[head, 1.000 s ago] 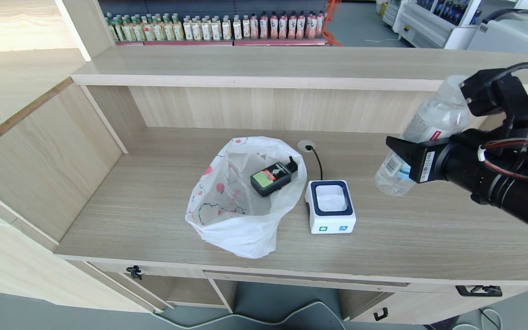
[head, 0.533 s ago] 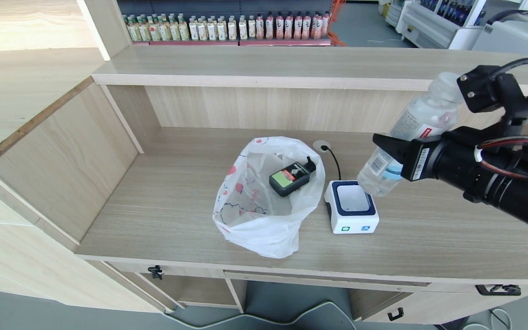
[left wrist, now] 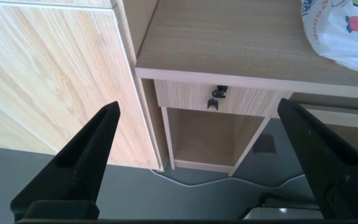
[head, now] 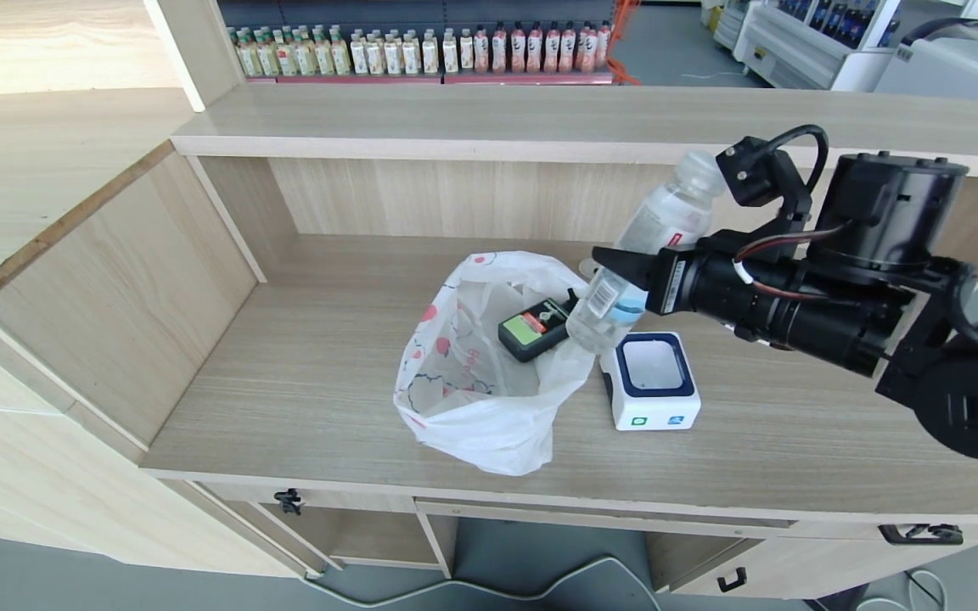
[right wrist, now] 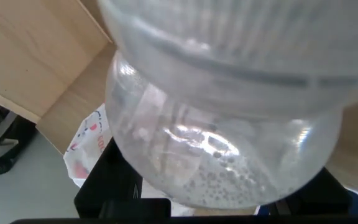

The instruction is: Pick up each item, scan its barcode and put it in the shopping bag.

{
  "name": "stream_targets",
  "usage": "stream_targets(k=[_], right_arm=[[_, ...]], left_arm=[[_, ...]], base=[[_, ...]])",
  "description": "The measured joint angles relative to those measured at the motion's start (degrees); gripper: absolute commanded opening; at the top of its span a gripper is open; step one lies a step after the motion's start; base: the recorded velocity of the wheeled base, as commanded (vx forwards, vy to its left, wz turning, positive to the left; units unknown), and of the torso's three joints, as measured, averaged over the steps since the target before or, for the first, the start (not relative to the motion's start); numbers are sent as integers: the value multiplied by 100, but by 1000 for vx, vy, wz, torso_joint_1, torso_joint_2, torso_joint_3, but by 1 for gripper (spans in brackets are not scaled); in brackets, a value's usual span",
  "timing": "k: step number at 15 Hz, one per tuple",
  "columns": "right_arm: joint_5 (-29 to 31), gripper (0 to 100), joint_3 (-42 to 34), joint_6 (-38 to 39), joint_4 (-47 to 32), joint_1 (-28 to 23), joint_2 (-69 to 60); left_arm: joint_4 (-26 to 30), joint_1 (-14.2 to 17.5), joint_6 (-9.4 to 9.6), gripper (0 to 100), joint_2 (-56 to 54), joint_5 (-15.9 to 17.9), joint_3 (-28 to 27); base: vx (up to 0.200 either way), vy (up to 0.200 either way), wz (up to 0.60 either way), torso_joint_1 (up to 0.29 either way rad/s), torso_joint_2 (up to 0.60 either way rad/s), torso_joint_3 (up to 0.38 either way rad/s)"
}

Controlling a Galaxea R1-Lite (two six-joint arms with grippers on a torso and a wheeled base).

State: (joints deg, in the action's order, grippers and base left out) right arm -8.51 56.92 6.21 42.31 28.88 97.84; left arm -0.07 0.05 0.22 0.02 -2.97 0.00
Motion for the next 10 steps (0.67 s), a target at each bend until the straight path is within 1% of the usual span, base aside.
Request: stream_targets(k=[2,5,10], right_arm=[[-334,0,39,6,405,2,279],[-432,0,13,20,646,-17,580],[-1270,0,-312,-2,1458,-57,1018]], left_arm=[[2,5,-4,100,0,0,0],[2,5,-4,100,0,0,0],[2,0,-4,100,0,0,0]], base=[[0,0,0,0,0,0],[0,0,0,0,0,0],[0,0,0,0,0,0]])
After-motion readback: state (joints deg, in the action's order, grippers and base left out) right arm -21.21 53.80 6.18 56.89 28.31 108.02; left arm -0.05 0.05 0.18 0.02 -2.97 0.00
